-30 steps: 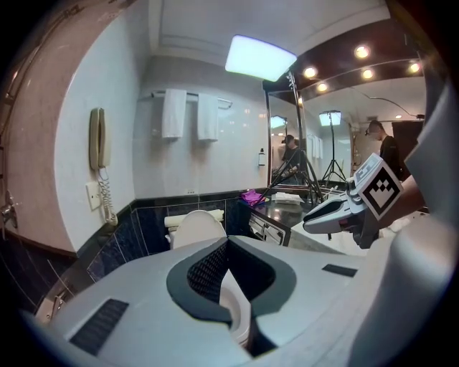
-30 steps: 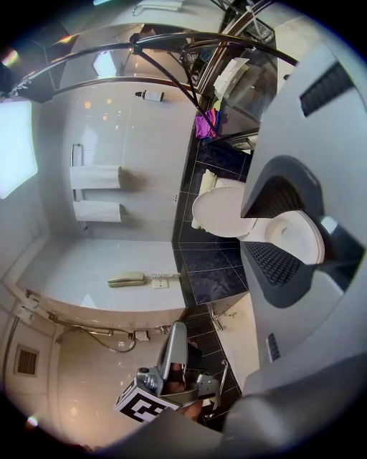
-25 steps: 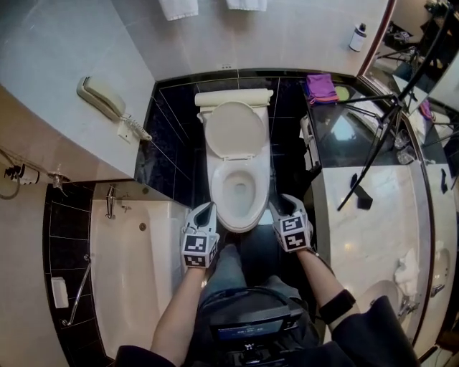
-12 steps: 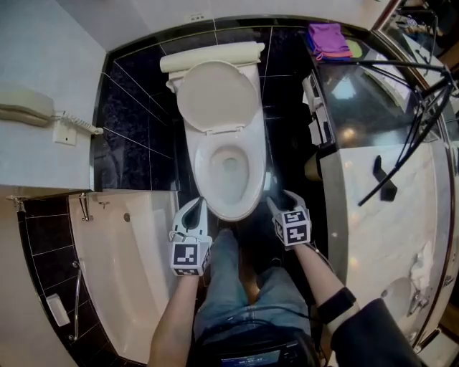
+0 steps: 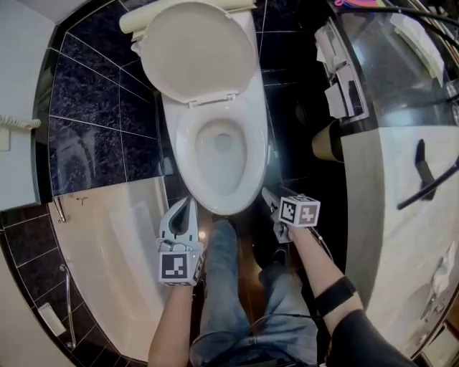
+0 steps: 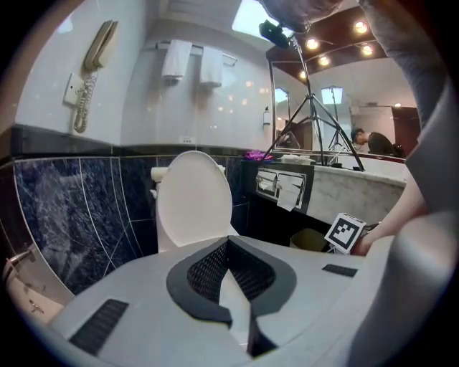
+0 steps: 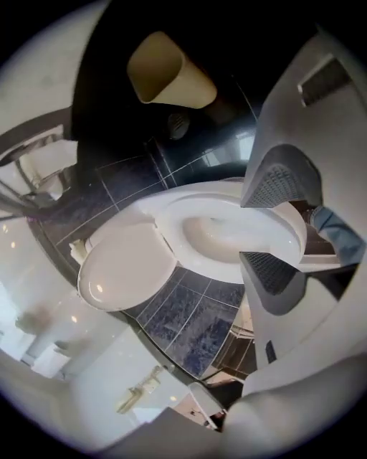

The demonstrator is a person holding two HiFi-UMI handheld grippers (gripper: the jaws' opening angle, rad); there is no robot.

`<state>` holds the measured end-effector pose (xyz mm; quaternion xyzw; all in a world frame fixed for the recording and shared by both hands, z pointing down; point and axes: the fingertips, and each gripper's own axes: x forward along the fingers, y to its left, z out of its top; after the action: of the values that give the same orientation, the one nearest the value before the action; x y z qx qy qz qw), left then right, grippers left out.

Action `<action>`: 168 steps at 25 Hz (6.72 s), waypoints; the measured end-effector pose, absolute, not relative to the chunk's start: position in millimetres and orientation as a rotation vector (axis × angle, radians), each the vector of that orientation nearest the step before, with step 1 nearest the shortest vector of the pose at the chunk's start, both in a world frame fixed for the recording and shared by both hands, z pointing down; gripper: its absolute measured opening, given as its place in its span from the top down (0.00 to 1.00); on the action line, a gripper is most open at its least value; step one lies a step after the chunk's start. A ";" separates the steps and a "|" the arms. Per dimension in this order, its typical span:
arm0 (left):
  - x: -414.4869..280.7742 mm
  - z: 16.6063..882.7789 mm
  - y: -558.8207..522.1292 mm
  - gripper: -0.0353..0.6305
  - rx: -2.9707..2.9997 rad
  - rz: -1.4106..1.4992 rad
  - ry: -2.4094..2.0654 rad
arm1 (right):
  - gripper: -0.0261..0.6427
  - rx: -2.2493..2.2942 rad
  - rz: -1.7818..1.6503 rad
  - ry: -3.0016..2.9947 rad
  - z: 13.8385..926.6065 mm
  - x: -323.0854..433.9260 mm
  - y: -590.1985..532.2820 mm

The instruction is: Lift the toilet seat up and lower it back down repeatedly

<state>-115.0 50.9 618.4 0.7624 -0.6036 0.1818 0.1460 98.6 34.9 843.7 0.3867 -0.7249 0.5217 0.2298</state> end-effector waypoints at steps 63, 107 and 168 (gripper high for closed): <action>-65.0 836.6 128.3 0.96 2.094 0.697 -1.296 | 0.78 1.086 2.154 -1.772 838.7 62.5 14.0; -146.2 556.8 -193.3 0.96 2.270 0.509 -1.586 | 0.94 1.147 1.604 -2.222 554.3 27.1 -65.2; -82.0 292.9 131.0 0.96 2.189 0.403 -1.870 | 0.94 0.989 0.545 -2.566 323.2 105.4 71.4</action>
<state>-82.0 131.0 292.9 0.7479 -0.6387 0.1378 0.1171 105.4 71.4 323.2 0.3477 -0.9023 0.1916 0.1683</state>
